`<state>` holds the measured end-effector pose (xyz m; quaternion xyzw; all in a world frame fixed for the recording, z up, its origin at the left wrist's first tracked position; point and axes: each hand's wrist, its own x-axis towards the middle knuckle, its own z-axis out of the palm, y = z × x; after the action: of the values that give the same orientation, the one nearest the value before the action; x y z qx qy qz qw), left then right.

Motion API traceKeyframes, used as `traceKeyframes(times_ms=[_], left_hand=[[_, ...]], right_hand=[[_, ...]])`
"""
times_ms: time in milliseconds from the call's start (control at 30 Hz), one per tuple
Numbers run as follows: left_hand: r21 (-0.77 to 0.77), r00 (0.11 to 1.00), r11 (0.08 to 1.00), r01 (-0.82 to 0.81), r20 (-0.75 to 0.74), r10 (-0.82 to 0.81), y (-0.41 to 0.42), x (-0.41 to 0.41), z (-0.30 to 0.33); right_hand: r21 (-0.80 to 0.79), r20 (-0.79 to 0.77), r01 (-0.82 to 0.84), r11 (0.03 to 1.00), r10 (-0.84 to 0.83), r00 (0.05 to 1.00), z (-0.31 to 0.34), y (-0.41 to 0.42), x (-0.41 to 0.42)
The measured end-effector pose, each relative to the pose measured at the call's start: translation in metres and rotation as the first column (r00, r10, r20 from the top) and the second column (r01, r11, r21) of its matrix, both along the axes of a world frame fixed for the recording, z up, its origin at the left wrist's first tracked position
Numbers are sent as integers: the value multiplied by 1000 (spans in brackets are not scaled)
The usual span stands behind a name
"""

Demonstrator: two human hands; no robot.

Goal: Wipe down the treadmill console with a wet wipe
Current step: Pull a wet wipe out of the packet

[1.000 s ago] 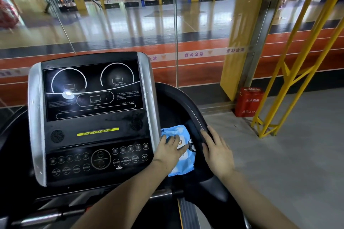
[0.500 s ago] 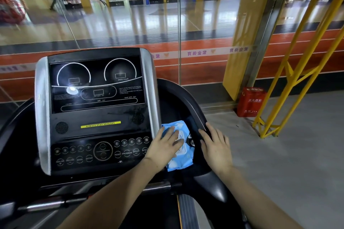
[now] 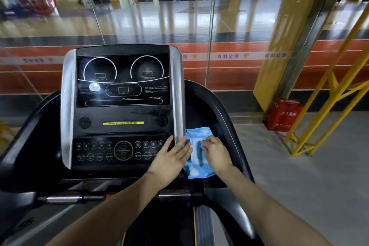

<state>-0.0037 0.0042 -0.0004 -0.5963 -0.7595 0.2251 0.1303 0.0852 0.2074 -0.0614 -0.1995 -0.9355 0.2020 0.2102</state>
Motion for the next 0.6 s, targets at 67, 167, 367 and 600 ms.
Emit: traceKeyframes(times_ms=[67, 167, 367, 600], left_hand=[[-24, 1000, 999, -21, 9, 21, 0, 1, 1], [-19, 999, 999, -39, 22, 40, -1, 1, 0], [16, 997, 999, -47, 61, 45, -1, -3, -8], [34, 998, 999, -39, 48, 37, -3, -4, -12]], right_hand=[[0, 15, -1, 1000, 1, 1000, 0, 1, -5], [-17, 30, 5, 1000, -4, 1000, 4, 1, -6], [41, -12, -95, 995, 95, 995, 0, -11, 26], [20, 140, -81, 997, 77, 987, -5, -19, 37]])
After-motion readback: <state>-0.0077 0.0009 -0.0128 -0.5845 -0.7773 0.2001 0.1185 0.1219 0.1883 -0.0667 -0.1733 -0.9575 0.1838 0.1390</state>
